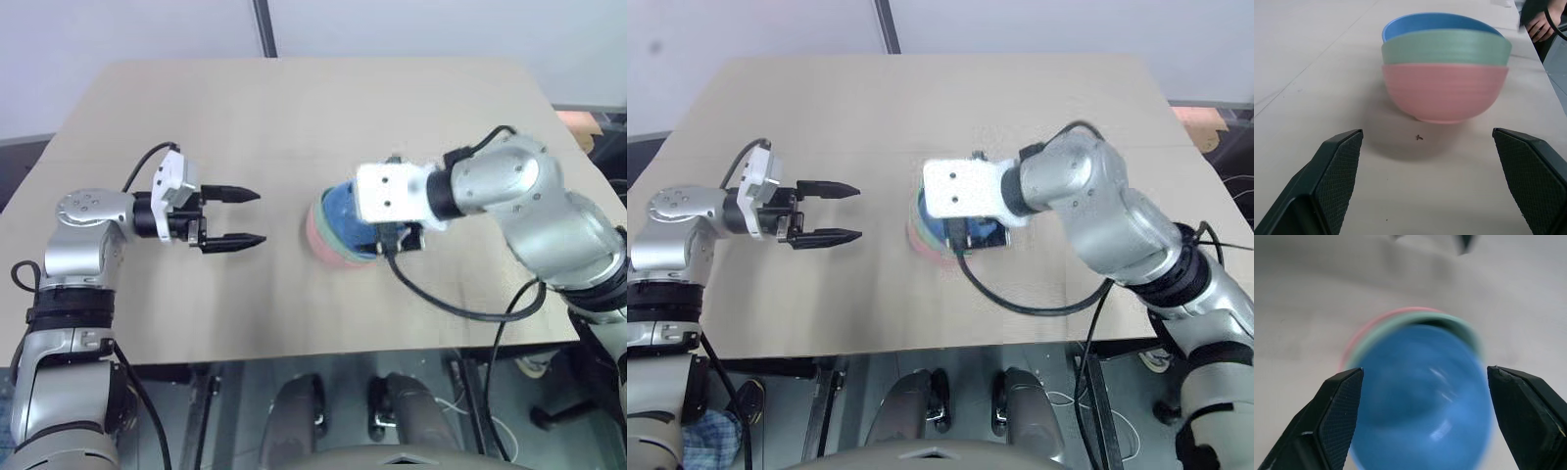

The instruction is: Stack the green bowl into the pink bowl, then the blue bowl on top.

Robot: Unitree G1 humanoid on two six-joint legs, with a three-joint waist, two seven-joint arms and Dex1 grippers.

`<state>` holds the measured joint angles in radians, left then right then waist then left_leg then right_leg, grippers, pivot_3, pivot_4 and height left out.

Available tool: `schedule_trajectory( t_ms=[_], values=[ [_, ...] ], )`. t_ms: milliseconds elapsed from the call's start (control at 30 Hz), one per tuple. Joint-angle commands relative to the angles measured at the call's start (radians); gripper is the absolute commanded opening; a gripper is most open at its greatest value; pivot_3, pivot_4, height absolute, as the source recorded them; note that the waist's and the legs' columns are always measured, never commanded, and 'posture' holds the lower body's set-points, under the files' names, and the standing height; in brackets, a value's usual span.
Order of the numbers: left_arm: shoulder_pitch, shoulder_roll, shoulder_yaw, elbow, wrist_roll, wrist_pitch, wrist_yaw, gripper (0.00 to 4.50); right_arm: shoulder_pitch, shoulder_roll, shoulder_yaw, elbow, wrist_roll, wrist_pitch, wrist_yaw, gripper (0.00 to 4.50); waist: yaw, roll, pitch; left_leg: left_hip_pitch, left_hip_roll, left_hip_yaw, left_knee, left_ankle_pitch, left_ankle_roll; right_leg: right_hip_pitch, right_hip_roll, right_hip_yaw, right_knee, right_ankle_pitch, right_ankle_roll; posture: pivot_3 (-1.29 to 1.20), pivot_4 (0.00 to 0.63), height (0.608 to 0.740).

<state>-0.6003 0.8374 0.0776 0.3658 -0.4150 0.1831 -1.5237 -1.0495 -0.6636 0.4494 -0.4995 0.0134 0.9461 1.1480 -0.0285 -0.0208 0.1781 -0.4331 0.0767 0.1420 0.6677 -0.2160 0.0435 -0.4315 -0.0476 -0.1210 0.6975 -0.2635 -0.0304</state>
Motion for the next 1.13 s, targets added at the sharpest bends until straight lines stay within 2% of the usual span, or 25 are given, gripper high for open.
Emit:
schedule_trajectory(
  t_ms=[33, 267, 467, 567, 633, 800, 1133],
  values=[
    [-0.014, 0.008, 0.021, -0.004, -0.008, -0.012, -0.001, 4.50, -0.021, -0.019, -0.148, 0.009, 0.076, 0.111, -0.023, 4.40, 0.001, 0.000, 0.000, 0.000, 0.000, 0.000, 0.000, 0.000, 0.000, 0.000, 0.000, 0.000, 0.000, 0.000, 0.000, 0.00, 0.150, 0.740],
    [-0.003, 0.014, 0.029, -0.025, -0.018, 0.003, 0.002, 4.50, 0.057, -0.117, -0.321, 0.001, 0.174, 0.234, -0.075, 4.40, 0.014, 0.000, 0.000, 0.000, 0.000, 0.000, 0.000, 0.000, 0.000, 0.000, 0.000, 0.000, 0.000, 0.001, -0.001, 0.00, 0.150, 0.740],
    [0.006, 0.026, 0.038, -0.041, -0.023, 0.026, 0.015, 4.50, 0.359, -0.124, -0.640, -0.042, 0.320, 0.239, -0.090, 4.40, 0.018, -0.001, 0.000, 0.000, -0.001, 0.000, -0.001, 0.000, 0.000, 0.001, -0.001, 0.000, -0.001, 0.000, -0.001, 0.00, 0.150, 0.740],
    [0.031, 0.034, 0.049, -0.059, -0.025, 0.036, 0.030, 4.50, 0.572, -0.112, -0.815, -0.051, 0.378, 0.107, -0.057, 4.40, 0.024, -0.001, -0.001, 0.000, -0.001, -0.003, -0.001, 0.000, 0.000, 0.002, 0.000, -0.002, -0.002, 0.000, 0.001, 0.00, 0.150, 0.740],
    [0.048, 0.037, 0.055, -0.070, -0.027, 0.039, 0.036, 4.50, 0.674, -0.103, -0.886, -0.043, 0.392, 0.001, -0.059, 4.40, 0.022, 0.000, 0.000, 0.000, -0.002, -0.002, -0.002, 0.000, 0.000, 0.002, -0.001, -0.001, -0.002, -0.001, 0.001, 0.00, 0.150, 0.740],
    [0.090, 0.042, 0.074, -0.114, -0.031, 0.057, 0.071, 4.50, 0.866, -0.113, -0.988, 0.018, 0.464, -0.159, 0.010, 4.40, 0.016, -0.001, 0.000, 0.002, 0.000, -0.002, -0.001, 0.000, 0.000, 0.003, 0.001, -0.001, -0.001, -0.001, 0.002, 0.00, 0.150, 0.740],
    [0.141, 0.051, 0.084, -0.162, -0.028, 0.035, 0.132, 4.50, 0.954, -0.143, -1.025, 0.142, 0.545, -0.296, 0.017, 4.40, 0.019, -0.001, 0.000, 0.002, 0.000, -0.002, -0.001, -0.002, 0.003, 0.003, 0.001, 0.000, -0.001, -0.001, 0.002, 0.00, 0.150, 0.740]
  ],
)
